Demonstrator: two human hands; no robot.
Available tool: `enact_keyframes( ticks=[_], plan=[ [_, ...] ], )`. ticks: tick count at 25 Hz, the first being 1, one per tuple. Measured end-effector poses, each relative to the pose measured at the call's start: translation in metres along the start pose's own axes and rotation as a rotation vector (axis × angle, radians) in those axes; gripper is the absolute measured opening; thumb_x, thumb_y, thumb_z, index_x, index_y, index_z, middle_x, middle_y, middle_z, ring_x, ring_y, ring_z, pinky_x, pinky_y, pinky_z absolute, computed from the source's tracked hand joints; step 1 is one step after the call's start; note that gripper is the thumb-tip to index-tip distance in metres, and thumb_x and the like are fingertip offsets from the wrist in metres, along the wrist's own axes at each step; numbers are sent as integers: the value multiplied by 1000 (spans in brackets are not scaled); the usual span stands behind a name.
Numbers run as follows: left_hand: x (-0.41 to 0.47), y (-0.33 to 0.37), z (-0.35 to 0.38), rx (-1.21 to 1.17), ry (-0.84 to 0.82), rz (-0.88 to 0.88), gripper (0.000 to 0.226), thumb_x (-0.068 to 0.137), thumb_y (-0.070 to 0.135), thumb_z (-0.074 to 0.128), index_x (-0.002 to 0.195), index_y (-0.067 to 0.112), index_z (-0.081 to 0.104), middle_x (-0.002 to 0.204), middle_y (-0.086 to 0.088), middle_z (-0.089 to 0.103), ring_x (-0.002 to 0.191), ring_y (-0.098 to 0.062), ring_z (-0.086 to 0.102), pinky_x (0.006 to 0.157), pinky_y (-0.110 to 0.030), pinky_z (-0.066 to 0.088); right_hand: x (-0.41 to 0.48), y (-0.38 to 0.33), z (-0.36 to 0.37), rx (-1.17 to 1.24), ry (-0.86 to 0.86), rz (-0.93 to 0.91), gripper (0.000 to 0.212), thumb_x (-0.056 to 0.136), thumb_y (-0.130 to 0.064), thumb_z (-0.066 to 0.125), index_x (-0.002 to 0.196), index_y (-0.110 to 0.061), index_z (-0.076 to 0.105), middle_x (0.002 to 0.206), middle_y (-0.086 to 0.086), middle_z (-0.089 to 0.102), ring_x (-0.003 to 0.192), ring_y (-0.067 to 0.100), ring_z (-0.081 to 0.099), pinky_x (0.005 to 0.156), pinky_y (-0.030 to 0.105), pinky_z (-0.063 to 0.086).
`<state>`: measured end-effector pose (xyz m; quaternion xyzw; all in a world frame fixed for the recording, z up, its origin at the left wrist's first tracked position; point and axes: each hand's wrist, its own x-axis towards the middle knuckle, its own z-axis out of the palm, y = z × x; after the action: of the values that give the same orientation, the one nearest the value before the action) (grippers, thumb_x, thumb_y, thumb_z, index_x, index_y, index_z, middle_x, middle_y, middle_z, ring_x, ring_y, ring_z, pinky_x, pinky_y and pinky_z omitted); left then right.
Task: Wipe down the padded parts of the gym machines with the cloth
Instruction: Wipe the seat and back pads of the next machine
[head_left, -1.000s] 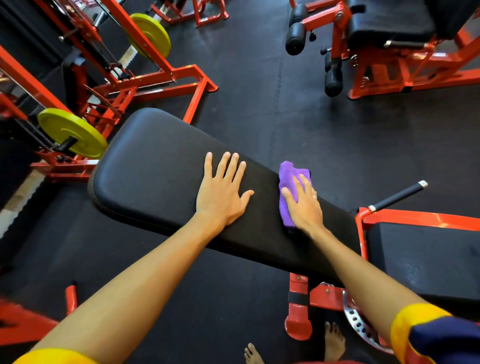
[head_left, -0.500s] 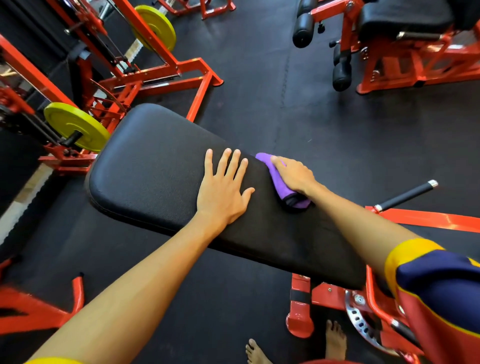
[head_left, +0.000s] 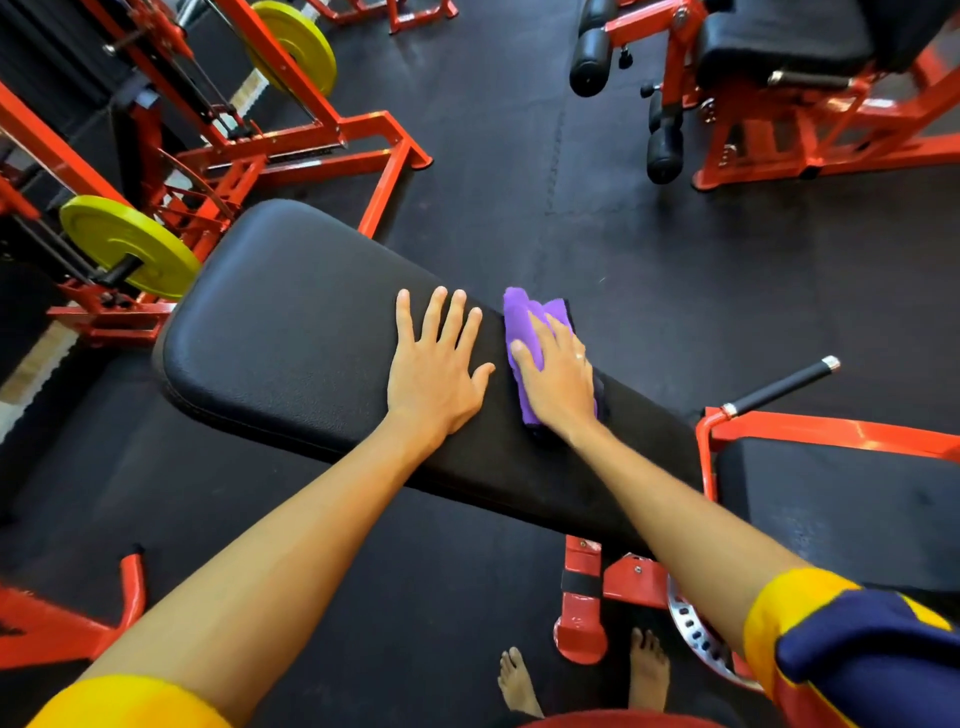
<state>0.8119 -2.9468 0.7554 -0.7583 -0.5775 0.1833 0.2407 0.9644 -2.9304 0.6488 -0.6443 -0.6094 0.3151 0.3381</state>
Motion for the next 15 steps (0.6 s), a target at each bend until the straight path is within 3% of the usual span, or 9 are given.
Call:
enact_keyframes(
  ticks=[2, 4, 6, 7, 12, 15],
  plan=[
    [1, 1, 0, 2, 3, -11, 74, 103, 59, 13, 163, 18, 6, 170, -10, 1, 157, -33, -4, 119, -68, -3, -23, 36, 2, -30, 1, 156, 53, 103, -58, 39, 154, -45, 32, 168, -5, 17, 148, 30, 30, 118, 51, 30],
    [2, 3, 0, 10, -3, -12, 73, 103, 59, 13, 163, 18, 6, 170, -11, 1, 157, -34, -4, 118, -69, -4, -26, 62, -5, 61, 5, 431, 55, 101, -60, 41, 154, -51, 29, 171, -3, 1, 151, 35, 23, 122, 52, 24],
    [3, 4, 0, 7, -5, -11, 73, 103, 59, 13, 163, 17, 6, 170, -11, 2, 157, -35, -4, 118, -70, -6, -22, 62, -9, 147, -9, 644, 57, 102, -59, 39, 157, -51, 24, 172, 2, -5, 154, 37, 14, 124, 51, 15],
    [3, 5, 1, 6, -3, -14, 73, 103, 58, 13, 162, 17, 6, 170, -12, 2, 156, -36, -4, 118, -70, -6, -23, 52, -8, 161, -18, 662, 56, 104, -56, 37, 158, -51, 23, 172, 4, -5, 154, 38, 12, 125, 50, 13],
    [11, 16, 4, 41, -8, 28, 73, 106, 52, 13, 162, 6, 5, 169, -18, 2, 157, -33, -4, 124, -59, -4, -84, -9, 11, 38, -42, 280, 53, 108, -48, 37, 159, -42, 26, 172, 1, 1, 156, 31, 8, 126, 46, 10],
    [15, 22, 6, 62, -22, 68, 73, 107, 51, 12, 161, 3, 3, 170, -16, 2, 157, -31, -3, 125, -57, -3, -125, 13, 9, -13, -40, 146, 56, 105, -52, 41, 157, -51, 22, 172, -7, 4, 155, 24, 13, 124, 46, 19]
  ],
)
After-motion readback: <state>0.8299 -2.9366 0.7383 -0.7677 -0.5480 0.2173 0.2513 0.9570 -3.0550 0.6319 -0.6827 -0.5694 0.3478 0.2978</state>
